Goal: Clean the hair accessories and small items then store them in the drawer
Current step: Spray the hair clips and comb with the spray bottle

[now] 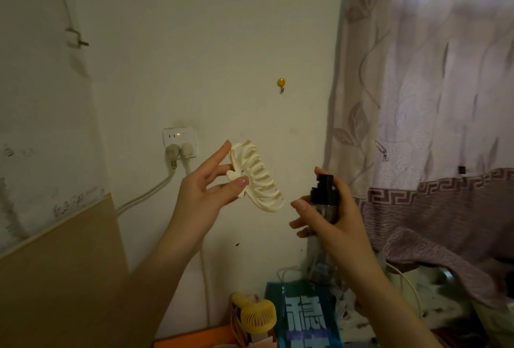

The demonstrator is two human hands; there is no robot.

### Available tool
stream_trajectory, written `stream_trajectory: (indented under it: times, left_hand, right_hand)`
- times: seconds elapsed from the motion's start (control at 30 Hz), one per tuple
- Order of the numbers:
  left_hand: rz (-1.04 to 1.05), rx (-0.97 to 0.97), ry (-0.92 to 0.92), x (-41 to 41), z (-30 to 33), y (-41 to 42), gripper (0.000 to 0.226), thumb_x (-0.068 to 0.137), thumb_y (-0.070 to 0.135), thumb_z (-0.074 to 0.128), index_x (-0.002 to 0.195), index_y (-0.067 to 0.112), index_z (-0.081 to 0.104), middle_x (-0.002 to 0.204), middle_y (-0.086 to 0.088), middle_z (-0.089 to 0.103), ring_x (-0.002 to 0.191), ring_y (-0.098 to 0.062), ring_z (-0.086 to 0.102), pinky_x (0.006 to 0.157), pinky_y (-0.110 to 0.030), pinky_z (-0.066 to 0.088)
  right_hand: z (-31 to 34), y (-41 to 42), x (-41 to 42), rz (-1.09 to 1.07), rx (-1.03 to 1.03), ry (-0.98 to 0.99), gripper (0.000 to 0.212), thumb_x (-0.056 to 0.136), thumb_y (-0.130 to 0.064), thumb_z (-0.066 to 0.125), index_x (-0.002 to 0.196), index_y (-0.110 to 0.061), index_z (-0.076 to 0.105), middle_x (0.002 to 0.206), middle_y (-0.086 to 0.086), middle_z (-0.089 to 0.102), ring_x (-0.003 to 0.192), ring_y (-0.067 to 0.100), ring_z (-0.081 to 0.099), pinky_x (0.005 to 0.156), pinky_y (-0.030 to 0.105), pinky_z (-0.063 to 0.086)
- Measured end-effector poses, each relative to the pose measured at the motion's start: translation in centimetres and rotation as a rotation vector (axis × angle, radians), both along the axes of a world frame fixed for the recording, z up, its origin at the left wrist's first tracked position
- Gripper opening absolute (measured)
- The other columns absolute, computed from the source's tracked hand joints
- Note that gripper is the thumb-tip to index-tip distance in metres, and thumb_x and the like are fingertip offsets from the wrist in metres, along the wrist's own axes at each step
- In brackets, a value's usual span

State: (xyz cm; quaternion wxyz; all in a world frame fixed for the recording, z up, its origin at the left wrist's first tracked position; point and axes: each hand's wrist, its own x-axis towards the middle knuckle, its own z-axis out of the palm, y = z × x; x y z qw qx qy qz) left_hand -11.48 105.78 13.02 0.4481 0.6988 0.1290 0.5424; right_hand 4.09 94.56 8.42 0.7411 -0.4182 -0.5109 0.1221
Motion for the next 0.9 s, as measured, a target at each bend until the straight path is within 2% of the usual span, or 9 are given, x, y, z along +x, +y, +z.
stream_trajectory:
  times: [0.07, 0.2, 0.27, 0.4, 0.5, 0.63, 0.7, 0.83, 0.9]
  left_hand:
    - [-0.005, 0.007, -0.014, 0.1, 0.7, 0.3, 0.061, 0.079, 0.006, 0.07, 0.131, 0.033, 0.053, 0.099, 0.004, 0.068, 0.091, -0.008, 0.066, 0.078, -0.026, 0.057]
    - [-0.02, 0.017, -0.037, 0.2, 1.9, 0.5, 0.06, 0.077, 0.008, 0.071, 0.128, 0.035, 0.055, 0.1, -0.002, 0.067, 0.108, -0.018, 0.061, 0.073, -0.024, 0.056]
    - [-0.021, 0.024, -0.038, 0.3, 2.3, 0.4, 0.059, 0.077, 0.008, 0.072, 0.128, 0.034, 0.055, 0.098, -0.001, 0.067, 0.111, -0.019, 0.06, 0.07, -0.022, 0.055]
    - [-0.021, 0.043, -0.031, 0.1, 2.9, 0.4, 0.059, 0.077, 0.009, 0.072, 0.127, 0.035, 0.056, 0.103, -0.006, 0.066, 0.113, -0.02, 0.059, 0.068, -0.019, 0.054]
    - [-0.018, 0.052, -0.031, 0.0, 3.1, 0.3, 0.057, 0.077, 0.01, 0.072, 0.123, 0.04, 0.056, 0.098, -0.001, 0.066, 0.111, -0.019, 0.059, 0.068, -0.019, 0.054]
    - [-0.014, 0.059, -0.027, 0.0, 3.0, 0.2, 0.057, 0.077, 0.008, 0.072, 0.121, 0.041, 0.056, 0.091, 0.005, 0.066, 0.104, -0.015, 0.061, 0.069, -0.02, 0.054]
    - [-0.008, 0.062, -0.02, 0.1, 2.9, 0.2, 0.057, 0.078, 0.008, 0.071, 0.121, 0.042, 0.056, 0.09, 0.006, 0.066, 0.101, -0.012, 0.062, 0.071, -0.021, 0.055]
    - [-0.011, 0.077, 0.004, 0.1, 2.7, -0.1, 0.057, 0.077, 0.009, 0.071, 0.122, 0.041, 0.055, 0.098, -0.002, 0.066, 0.088, 0.0, 0.065, 0.072, -0.022, 0.056]
    - [-0.01, 0.078, 0.006, 0.1, 2.6, -0.1, 0.057, 0.077, 0.01, 0.071, 0.122, 0.041, 0.055, 0.097, -0.002, 0.066, 0.089, 0.001, 0.064, 0.07, -0.021, 0.055]
  right_hand:
    - [0.9, -0.1, 0.2, -0.031, 0.017, -0.076, 0.064, 0.073, -0.024, 0.067, 0.13, -0.036, 0.041, 0.086, 0.005, 0.065, 0.065, 0.022, 0.068, 0.058, 0.026, 0.056]
    - [2.4, -0.1, 0.7, -0.095, 0.079, -0.293, 0.07, 0.079, -0.031, 0.062, 0.137, -0.046, 0.027, 0.085, 0.013, 0.06, 0.061, 0.023, 0.064, 0.058, 0.023, 0.054]
    - [3.1, -0.2, 0.9, -0.147, 0.125, -0.379, 0.062, 0.083, -0.031, 0.061, 0.134, -0.049, 0.03, 0.078, 0.013, 0.057, 0.059, 0.028, 0.06, 0.058, 0.022, 0.054]
    - [4.6, -0.7, 1.1, -0.278, 0.171, -0.519, 0.041, 0.084, -0.033, 0.061, 0.116, -0.049, 0.04, 0.093, -0.004, 0.054, 0.054, 0.021, 0.059, 0.051, 0.027, 0.055]
    - [5.2, -0.5, 1.4, -0.364, 0.179, -0.556, 0.035, 0.087, -0.034, 0.065, 0.11, -0.046, 0.041, 0.091, -0.012, 0.057, 0.054, 0.019, 0.059, 0.051, 0.032, 0.054]
    - [5.7, -0.2, 1.6, -0.457, 0.2, -0.609, 0.036, 0.085, -0.035, 0.06, 0.115, -0.039, 0.041, 0.081, -0.018, 0.057, 0.067, 0.008, 0.059, 0.057, 0.014, 0.048]
    - [6.1, 0.0, 1.6, -0.476, 0.189, -0.621, 0.034, 0.085, -0.036, 0.058, 0.114, -0.038, 0.04, 0.081, -0.019, 0.056, 0.066, 0.003, 0.06, 0.057, 0.01, 0.046]
    - [6.8, 0.4, 1.5, -0.498, 0.186, -0.595, 0.03, 0.086, -0.038, 0.056, 0.11, -0.041, 0.039, 0.082, -0.016, 0.058, 0.06, 0.004, 0.059, 0.056, 0.019, 0.05]
    - [7.0, 0.5, 1.4, -0.508, 0.195, -0.599, 0.029, 0.089, -0.035, 0.059, 0.108, -0.04, 0.038, 0.082, -0.017, 0.057, 0.061, 0.006, 0.059, 0.056, 0.023, 0.052]
